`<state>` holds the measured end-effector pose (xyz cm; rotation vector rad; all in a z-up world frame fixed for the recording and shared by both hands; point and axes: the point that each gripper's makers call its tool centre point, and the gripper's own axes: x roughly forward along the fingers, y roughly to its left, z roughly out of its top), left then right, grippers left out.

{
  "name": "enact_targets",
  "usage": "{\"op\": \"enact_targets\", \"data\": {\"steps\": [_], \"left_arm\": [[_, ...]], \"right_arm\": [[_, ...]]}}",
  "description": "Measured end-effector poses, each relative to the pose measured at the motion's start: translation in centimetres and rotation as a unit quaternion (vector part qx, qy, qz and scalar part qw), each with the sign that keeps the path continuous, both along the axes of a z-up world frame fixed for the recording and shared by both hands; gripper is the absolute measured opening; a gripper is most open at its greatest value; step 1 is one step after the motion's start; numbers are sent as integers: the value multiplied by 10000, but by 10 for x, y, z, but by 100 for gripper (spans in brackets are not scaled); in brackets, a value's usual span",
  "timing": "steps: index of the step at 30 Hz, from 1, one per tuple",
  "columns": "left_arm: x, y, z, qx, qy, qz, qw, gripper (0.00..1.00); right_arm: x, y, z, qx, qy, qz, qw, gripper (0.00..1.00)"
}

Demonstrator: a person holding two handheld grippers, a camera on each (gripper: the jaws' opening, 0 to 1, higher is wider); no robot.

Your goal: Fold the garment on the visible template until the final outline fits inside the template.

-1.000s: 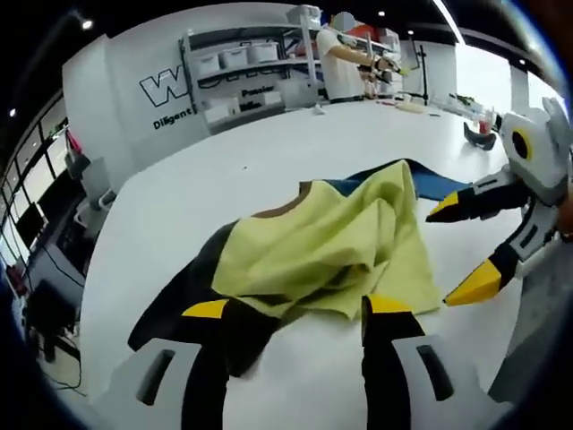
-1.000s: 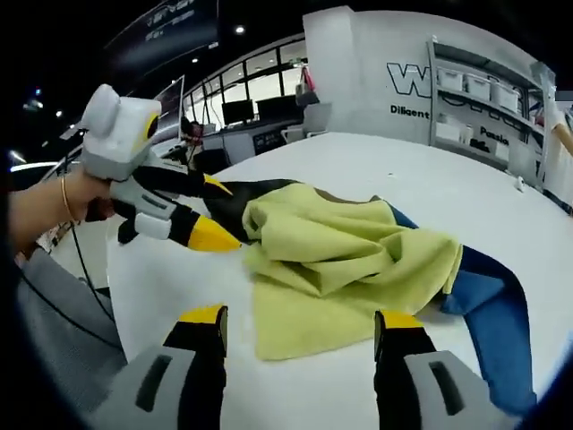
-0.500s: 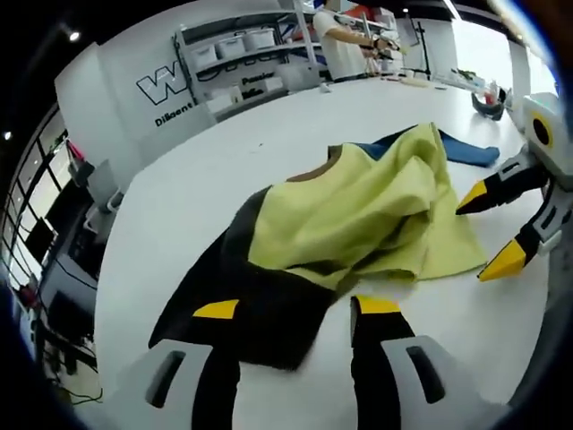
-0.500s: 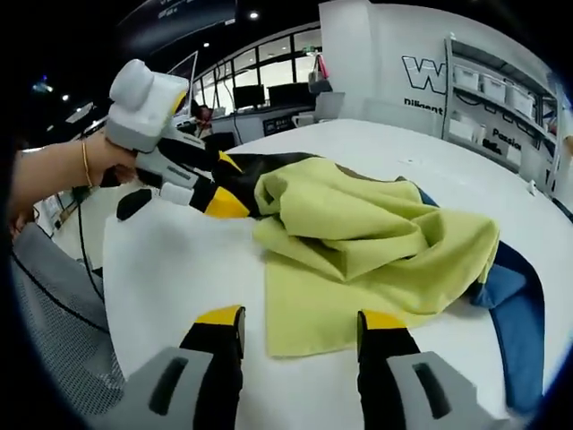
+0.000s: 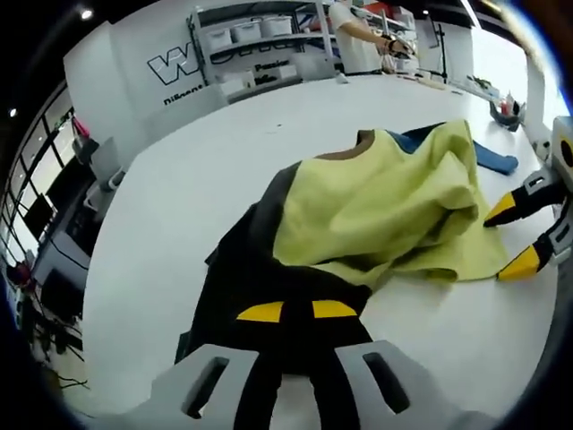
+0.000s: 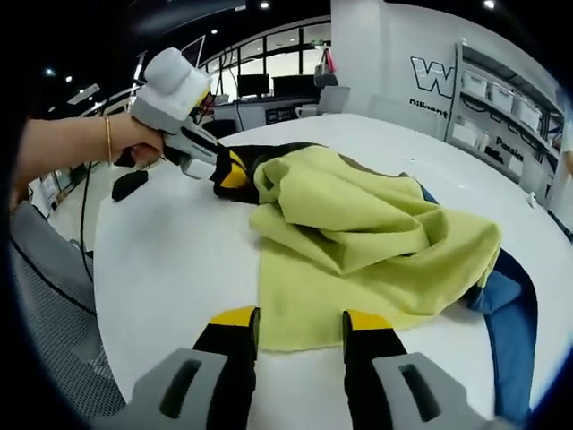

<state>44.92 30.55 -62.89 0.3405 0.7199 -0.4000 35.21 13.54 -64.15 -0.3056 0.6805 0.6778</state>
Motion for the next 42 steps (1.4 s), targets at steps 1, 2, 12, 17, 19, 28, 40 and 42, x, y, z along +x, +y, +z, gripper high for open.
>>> {"op": "enact_targets", "data": {"steps": [1,2,12,17,19,28,40,42], "left_arm": [[1,0,0,5,-8,1,10000,5],[1,0,0,14,-11,-1,10000,3],[3,0,1,231,7,-73,9997,2],[7,1,1,306,52,-11,9995,2],[9,1,1,363,49,-15,9993,2],[12,4,0,479,105,-24,9988,2],[16,7,0,510,115,103,9986,2],[17,7,0,530,102,105,9985,2]], "right_arm": [[-2,0,-2,-119,-21,76,9999,32],[-1,2,-3,32,51,11,10000,29],[8,-3,-5,29,150,-178,9997,0],[-3,-9,2,-51,303,214,9993,0],[-10,-14,5,-42,387,305,9988,0],[-48,-31,21,230,712,929,9929,0],[-78,-42,60,456,829,1597,9826,0],[-84,-48,61,405,872,1760,9797,0]]}}
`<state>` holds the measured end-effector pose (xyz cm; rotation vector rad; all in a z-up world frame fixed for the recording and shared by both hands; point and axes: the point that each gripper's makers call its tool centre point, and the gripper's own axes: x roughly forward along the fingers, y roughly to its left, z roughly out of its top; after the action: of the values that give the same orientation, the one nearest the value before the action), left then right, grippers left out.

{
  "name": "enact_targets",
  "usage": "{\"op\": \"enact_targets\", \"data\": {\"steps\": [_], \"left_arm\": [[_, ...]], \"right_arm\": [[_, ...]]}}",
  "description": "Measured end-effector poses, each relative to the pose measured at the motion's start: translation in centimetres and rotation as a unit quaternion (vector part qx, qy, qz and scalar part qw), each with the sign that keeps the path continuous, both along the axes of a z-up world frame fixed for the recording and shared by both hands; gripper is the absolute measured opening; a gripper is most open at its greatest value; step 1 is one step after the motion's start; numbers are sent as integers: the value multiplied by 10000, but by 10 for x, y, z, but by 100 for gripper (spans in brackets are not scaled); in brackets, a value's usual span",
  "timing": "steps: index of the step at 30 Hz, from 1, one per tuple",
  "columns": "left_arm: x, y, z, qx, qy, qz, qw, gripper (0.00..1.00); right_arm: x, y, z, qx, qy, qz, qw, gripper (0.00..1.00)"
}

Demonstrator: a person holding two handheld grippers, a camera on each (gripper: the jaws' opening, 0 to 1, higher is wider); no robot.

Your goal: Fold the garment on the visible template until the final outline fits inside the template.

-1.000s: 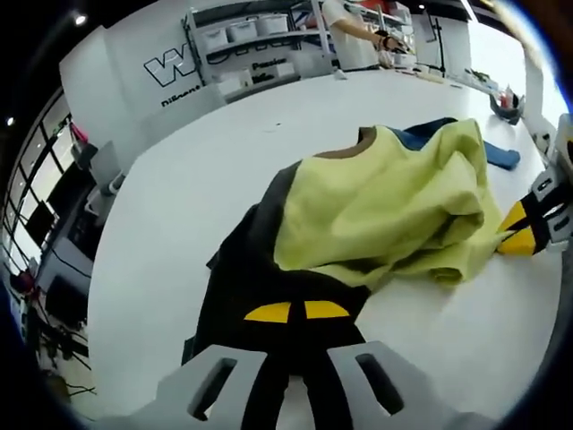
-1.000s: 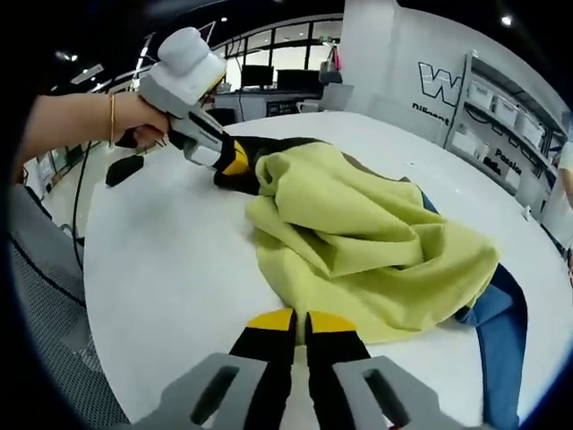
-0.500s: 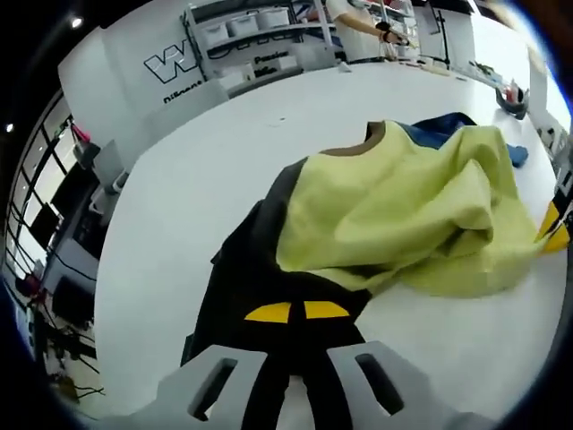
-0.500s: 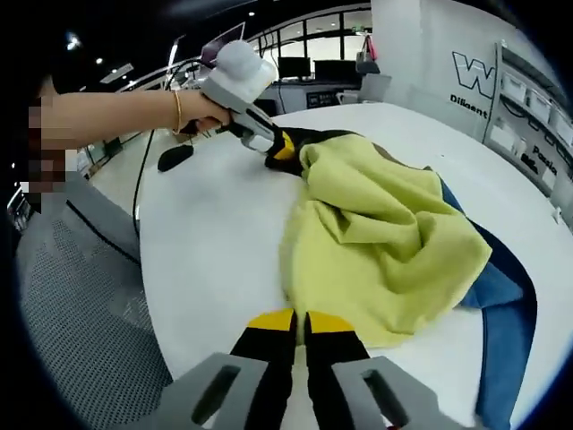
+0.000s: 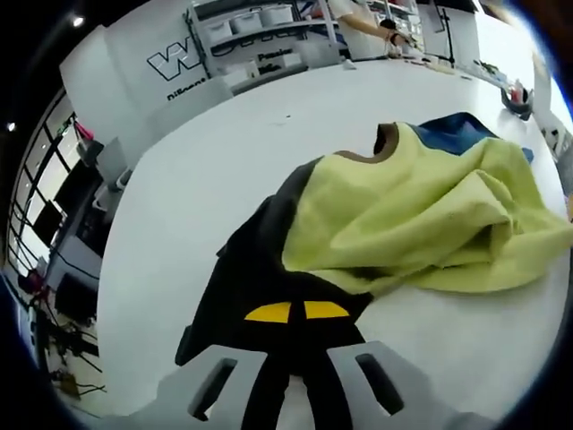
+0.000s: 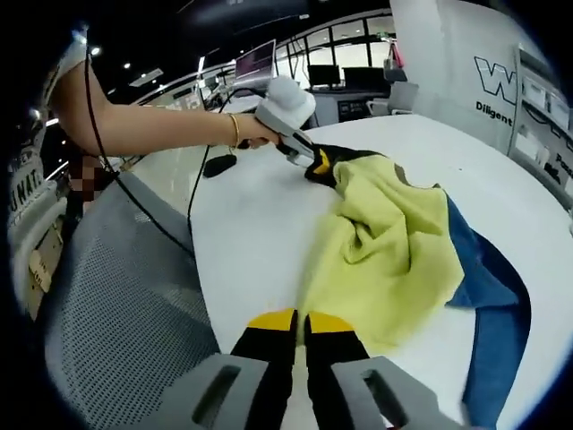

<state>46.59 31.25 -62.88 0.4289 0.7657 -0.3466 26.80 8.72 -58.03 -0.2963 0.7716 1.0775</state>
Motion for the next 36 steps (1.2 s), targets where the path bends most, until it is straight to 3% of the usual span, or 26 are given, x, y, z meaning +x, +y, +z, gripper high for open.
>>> {"op": "enact_targets", "data": {"steps": [8,21,29,36], "left_arm": [[2,2,0,67,-41,37,10000,2],[2,2,1,279,-55,-58,9996,2],[3,3,1,218,-52,-8,9997,2],[4,3,1,269,-32,-2,9996,3]], "right_arm": [[-14,-20,0,-17,198,305,9993,0],[-20,-24,0,350,436,-16,9984,0],[-39,-22,4,325,594,285,9973,0],[-44,-36,3,360,757,140,9964,0]]}}
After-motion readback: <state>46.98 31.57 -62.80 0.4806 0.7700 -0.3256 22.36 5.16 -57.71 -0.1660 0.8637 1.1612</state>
